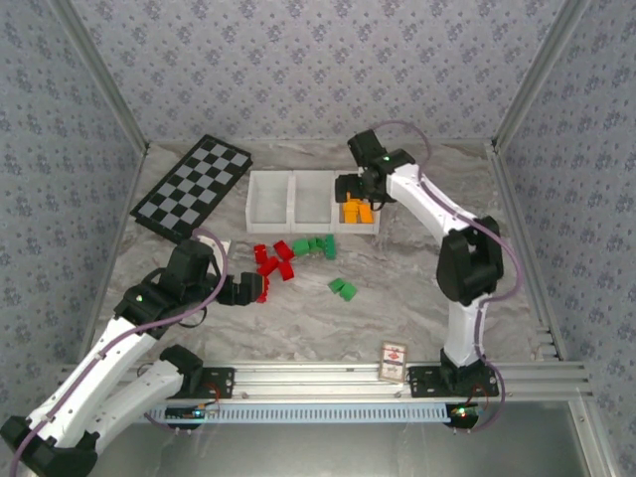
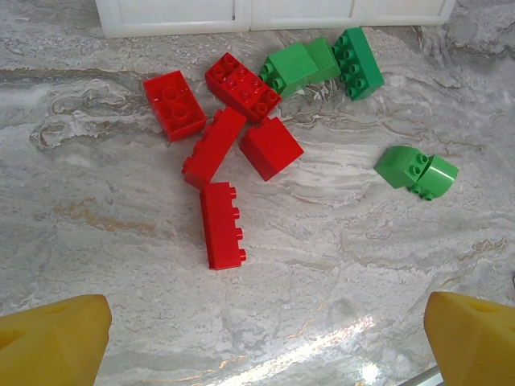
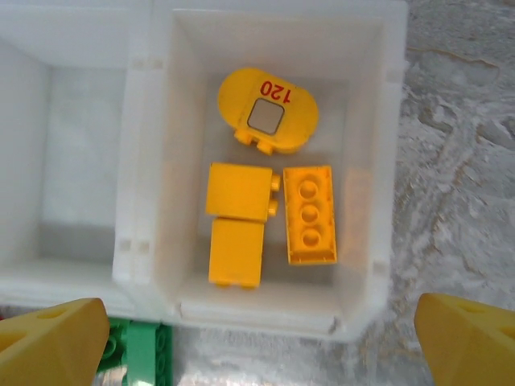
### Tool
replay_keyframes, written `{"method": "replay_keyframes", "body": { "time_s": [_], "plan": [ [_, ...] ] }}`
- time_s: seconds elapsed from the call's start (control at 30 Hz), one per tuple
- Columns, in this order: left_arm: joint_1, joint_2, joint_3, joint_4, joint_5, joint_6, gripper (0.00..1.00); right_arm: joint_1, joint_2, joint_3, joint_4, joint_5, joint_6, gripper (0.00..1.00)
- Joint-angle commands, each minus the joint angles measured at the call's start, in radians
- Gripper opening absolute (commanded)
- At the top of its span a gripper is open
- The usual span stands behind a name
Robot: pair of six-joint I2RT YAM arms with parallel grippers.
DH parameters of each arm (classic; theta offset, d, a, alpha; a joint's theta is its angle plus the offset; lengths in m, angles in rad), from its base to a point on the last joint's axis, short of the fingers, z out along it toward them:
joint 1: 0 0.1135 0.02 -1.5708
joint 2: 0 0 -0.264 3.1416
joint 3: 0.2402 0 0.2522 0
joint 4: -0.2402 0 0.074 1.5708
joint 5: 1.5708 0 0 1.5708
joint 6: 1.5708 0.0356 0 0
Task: Sort the legos into containers by color
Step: Place the lego in the container, then pick up the lego from the center of the table.
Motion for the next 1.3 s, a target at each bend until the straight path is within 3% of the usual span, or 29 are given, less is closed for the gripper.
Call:
{"method": "replay_keyframes", "body": {
  "time_s": [0.0,0.23,0.5,0.6,1.0,1.27],
  "plan": [
    [-0.006,0.003,-0.005,0.017,0.014,0.001,1.0,0.011,-0.128,-0.128,0.051,-0.045,0.006,1.0],
    [-0.007,0.011,-0.004,0.018,0.012,0.0,1.0,0.08,-0.367,-0.405,0.093,-0.165,-0.2,0.99],
    [-0.007,0.016,-0.003,0.014,0.003,-0.001,1.0,0.28,-0.56,-0.629,0.013,-0.146,-0.603,1.0],
    [-0.006,0.016,-0.003,0.013,0.001,-0.001,1.0,0.298,-0.589,-0.682,0.02,-0.183,-0.681,1.0],
    [-0.007,0.011,-0.004,0.012,-0.002,-0.001,1.0,0.391,-0.382,-0.694,0.067,-0.139,-0.792,0.97],
    [-0.007,0.011,-0.002,0.009,-0.006,-0.001,1.0,0.398,-0.225,-0.617,0.054,-0.093,-0.731,0.95]
  ]
}}
